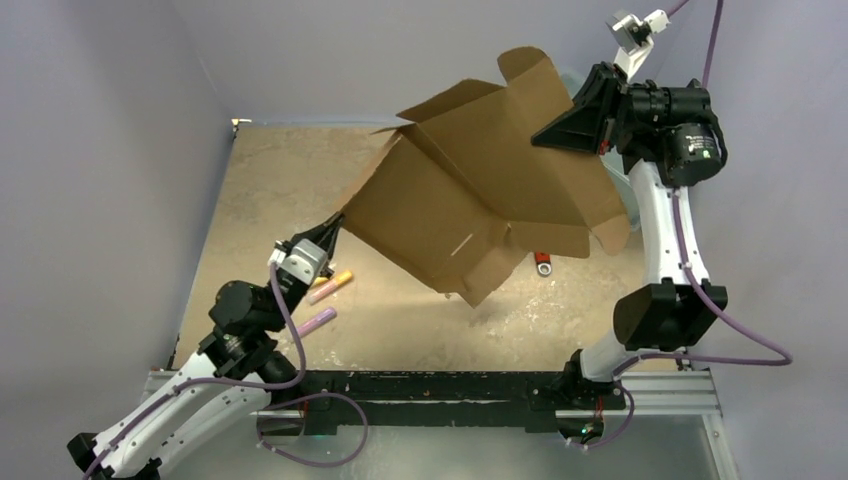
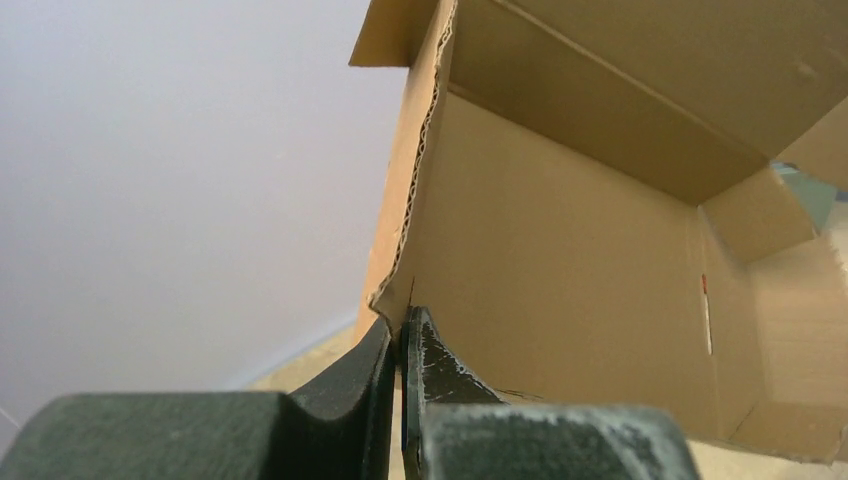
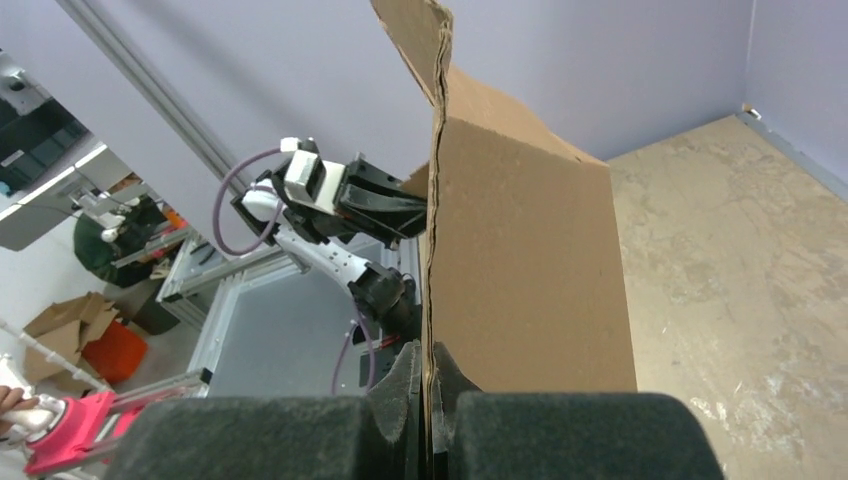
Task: Fold the paper box
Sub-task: Fold the paper box at the center of the board.
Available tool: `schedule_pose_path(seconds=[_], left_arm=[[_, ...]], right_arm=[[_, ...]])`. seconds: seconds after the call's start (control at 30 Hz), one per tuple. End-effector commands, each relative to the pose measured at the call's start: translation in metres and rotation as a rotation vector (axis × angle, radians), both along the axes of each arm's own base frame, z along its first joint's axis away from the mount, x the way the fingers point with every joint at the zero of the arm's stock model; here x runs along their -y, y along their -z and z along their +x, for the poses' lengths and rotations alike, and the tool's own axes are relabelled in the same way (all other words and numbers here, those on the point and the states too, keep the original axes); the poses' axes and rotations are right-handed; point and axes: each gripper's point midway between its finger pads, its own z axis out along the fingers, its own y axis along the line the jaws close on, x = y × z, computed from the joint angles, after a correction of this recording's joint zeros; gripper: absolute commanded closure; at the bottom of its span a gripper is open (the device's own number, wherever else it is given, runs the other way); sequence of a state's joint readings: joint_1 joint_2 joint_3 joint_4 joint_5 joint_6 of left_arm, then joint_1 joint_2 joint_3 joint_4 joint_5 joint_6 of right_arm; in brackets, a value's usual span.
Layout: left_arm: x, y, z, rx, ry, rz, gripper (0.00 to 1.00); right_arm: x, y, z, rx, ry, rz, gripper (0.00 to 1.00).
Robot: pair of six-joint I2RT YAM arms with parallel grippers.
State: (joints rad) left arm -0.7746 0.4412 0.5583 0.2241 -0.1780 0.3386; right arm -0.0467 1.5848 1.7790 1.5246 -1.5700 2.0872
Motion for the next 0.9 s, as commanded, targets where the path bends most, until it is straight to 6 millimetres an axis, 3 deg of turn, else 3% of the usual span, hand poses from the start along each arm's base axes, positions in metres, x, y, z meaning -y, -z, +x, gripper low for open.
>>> schedule_pose_path(seconds=[0.0,0.2,0.3,0.4,0.67,0.73,0.77,0.87], left_arm=[[0.016,0.003,-0.002,-0.014,0.078,-0.091,1.0],[0.022,-0.009,-0.002,0.014,0.1,-0.087,1.0],[0.021,-0.011,-0.003,0.016,0.1,-0.089,1.0],[0.019,-0.012,-0.003,0.017,0.096,-0.095,1.0],[0.023,0.001,0.007,-0.023,0.083,-0.164,1.0],[0.027,0.012,0.012,-0.048,0.085,-0.191,1.0],[0.03,0.019,0.015,-0.071,0.087,-0.211,1.0],[0.031,0.035,0.026,-0.115,0.058,-0.269,1.0]], right_arm=[[0.001,-0.014,-0.067,0.417,0.033,-0.08,1.0],[-0.009,-0.052,-0.122,0.488,-0.043,0.153,1.0],[-0.01,-0.071,-0.132,0.592,-0.023,0.249,1.0],[-0.01,-0.075,-0.132,0.636,-0.035,0.268,1.0],[-0.005,-0.067,-0.046,0.539,0.17,0.205,1.0],[0.002,-0.068,-0.009,0.55,0.316,0.167,1.0],[0.007,-0.059,0.02,0.47,0.464,0.121,1.0],[0.005,-0.062,0.032,0.55,0.55,0.061,1.0]])
